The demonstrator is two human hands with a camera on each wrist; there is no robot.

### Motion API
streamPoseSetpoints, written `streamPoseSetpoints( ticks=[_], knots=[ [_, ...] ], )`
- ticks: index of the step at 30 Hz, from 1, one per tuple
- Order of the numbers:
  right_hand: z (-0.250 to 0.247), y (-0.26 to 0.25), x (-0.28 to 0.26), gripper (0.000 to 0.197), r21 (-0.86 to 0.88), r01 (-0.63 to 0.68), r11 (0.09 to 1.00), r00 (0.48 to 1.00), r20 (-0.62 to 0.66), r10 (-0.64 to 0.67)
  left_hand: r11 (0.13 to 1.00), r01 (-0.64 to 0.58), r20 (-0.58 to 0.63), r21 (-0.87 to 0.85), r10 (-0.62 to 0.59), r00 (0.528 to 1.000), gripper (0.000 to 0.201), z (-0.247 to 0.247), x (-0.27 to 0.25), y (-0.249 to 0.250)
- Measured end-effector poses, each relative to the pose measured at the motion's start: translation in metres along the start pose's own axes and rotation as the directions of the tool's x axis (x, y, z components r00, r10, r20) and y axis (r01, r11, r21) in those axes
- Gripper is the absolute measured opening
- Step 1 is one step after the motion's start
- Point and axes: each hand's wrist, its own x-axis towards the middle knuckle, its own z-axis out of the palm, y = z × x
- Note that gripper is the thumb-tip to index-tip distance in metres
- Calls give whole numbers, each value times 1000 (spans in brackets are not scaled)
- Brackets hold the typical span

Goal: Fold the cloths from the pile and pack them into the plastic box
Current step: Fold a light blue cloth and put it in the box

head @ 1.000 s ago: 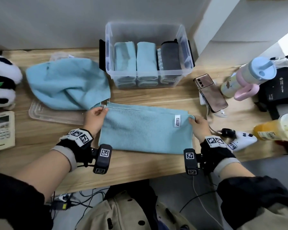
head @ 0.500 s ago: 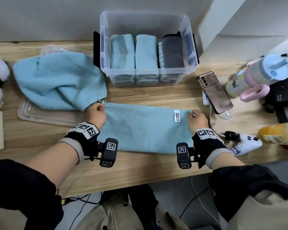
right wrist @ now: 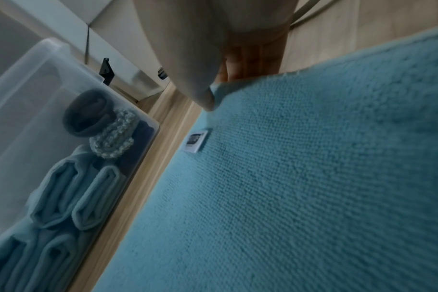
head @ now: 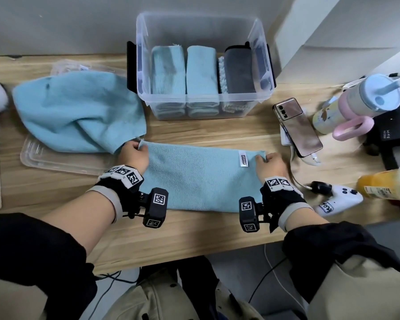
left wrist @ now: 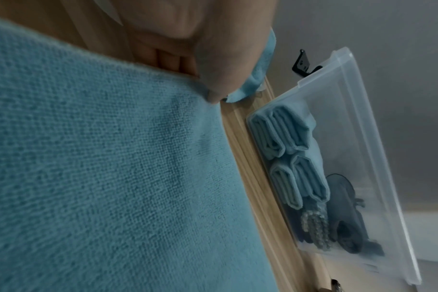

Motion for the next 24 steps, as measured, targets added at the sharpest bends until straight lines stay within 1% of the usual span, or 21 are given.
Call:
streamPoseSetpoints(
  ticks=[3, 4, 5, 6, 7, 8, 9, 11, 12, 15, 16, 18, 20, 21, 22, 24],
  knots=[
    [-2, 6, -9, 21, 81, -35, 996, 998, -54, 39, 996, 14, 22, -90, -12, 1000, 29, -1, -6, 1],
    [-3, 9, -14, 29, 92, -39, 995, 998, -53, 44, 993, 1, 18, -116, 1, 1000, 30, -1, -7, 0],
    [-2, 12, -20, 36, 83, -40, 996, 998, -47, 44, 989, -16, 9, -147, 17, 1000, 29, -1, -9, -3],
    [-1, 15, -25, 39, 71, -37, 997, 998, -42, 40, 983, -32, -2, -179, 32, 999, 27, -2, -11, -5],
    [1, 21, -30, 37, 50, -45, 998, 998, -37, 47, 979, -50, -22, -196, 46, 999, 26, -3, -14, -8],
    [2, 24, -36, 36, 23, -65, 998, 997, -29, 66, 978, -72, -48, -197, 64, 997, 25, -5, -17, -10],
    [6, 29, -39, 42, -17, -93, 996, 996, -18, 93, 979, -90, -74, -185, 78, 994, 24, -6, -20, -13],
    [10, 33, -47, 51, -52, -96, 994, 995, 6, 96, 980, -124, -105, -157, 109, 988, 23, -9, -29, -13],
    [10, 33, -49, 49, -31, -93, 995, 995, 33, 94, 979, -141, -107, -144, 127, 986, 24, -11, -34, -13],
    [7, 26, -53, 31, 144, -95, 985, 989, 130, 77, 964, -233, -88, -132, 222, 971, 25, -10, -42, -7],
    [5, 22, -54, 28, 194, -70, 978, 990, 136, 44, 953, -262, -63, -152, 256, 965, 24, -10, -44, -4],
    [0, 13, -61, 25, 289, 43, 956, 991, 112, -79, 929, -309, 21, -201, 320, 947, 25, -9, -50, 8],
    [-4, 1, -72, 21, 366, 170, 915, 969, 106, -223, 902, -361, 139, -236, 399, 906, 30, -9, -59, 23],
    [-5, -3, -75, 21, 381, 235, 894, 948, 111, -297, 887, -388, 204, -250, 440, 874, 35, -10, -66, 33],
    [-8, -8, -79, 22, 369, 301, 879, 922, 122, -367, 868, -421, 270, -262, 485, 832, 41, -13, -73, 42],
    [-16, -19, -87, 28, 341, 435, 834, 848, 158, -507, 813, -512, 384, -278, 582, 717, 58, -20, -84, 61]
  ],
)
